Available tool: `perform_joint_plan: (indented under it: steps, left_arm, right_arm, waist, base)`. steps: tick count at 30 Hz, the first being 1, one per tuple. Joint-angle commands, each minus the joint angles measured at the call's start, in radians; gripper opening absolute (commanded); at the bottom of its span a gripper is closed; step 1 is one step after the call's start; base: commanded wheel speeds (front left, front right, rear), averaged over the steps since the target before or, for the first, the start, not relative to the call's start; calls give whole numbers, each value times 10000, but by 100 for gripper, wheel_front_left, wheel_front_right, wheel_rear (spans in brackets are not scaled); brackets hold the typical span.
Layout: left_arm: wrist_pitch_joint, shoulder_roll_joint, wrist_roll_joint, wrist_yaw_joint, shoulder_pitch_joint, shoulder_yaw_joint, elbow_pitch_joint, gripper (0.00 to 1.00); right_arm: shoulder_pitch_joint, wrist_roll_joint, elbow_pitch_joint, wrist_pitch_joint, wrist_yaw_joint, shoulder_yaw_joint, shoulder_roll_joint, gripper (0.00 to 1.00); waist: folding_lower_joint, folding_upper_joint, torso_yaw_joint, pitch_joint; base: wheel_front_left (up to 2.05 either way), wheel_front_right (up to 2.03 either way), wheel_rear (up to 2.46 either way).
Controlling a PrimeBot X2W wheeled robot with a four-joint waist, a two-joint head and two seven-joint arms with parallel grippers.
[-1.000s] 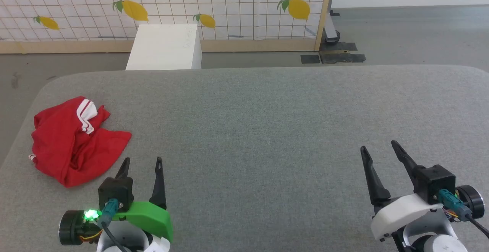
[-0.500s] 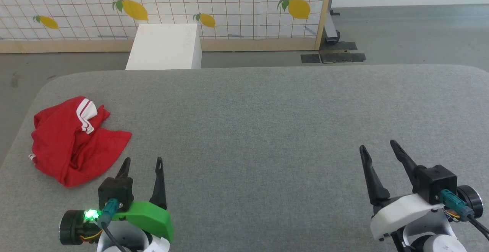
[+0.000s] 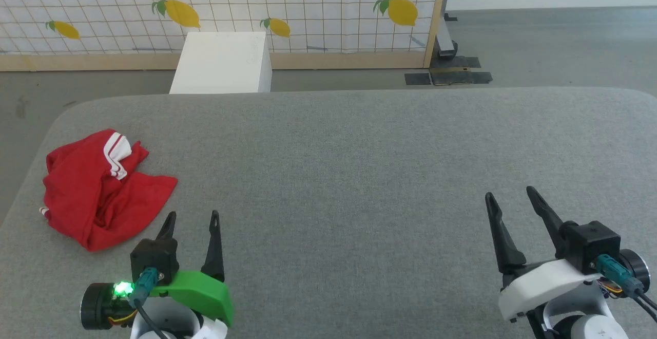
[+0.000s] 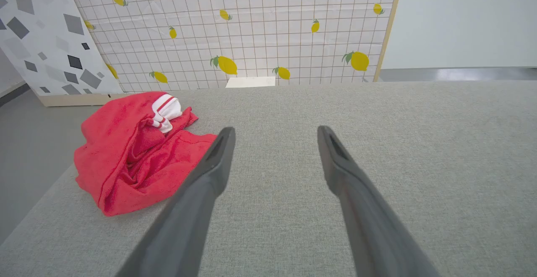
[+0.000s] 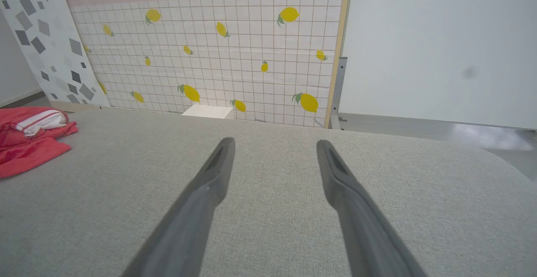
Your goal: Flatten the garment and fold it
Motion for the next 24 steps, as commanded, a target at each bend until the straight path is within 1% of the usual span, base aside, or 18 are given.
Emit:
perform_joint_plan:
  steps: [1, 7, 13, 24]
  left_arm:
    - [-93, 60, -97, 39, -129, -44, -13, 100]
    - [-57, 103, -192, -22, -131, -119, 1, 100]
    - [23, 190, -319, -194, -87, -258, -13, 100]
    - [111, 286, -491, -183, -69, -333, -44, 100]
  right_arm:
    - [-156, 65, -62, -67, -6, 11, -5, 100]
    - [-145, -54, -69, -14, -7, 50, -51, 100]
    - [-150, -113, -28, -1, -8, 54, -50, 100]
    - [-176, -194, 1, -16, -9, 126, -52, 100]
  waist:
    - [0, 0, 7, 1]
    - [0, 0, 20, -17]
    - [0, 0, 7, -46]
    - [0, 0, -48, -68]
  base:
    - [0, 0, 0]
    - [0, 0, 0]
    - [0, 0, 0]
    - [0, 0, 0]
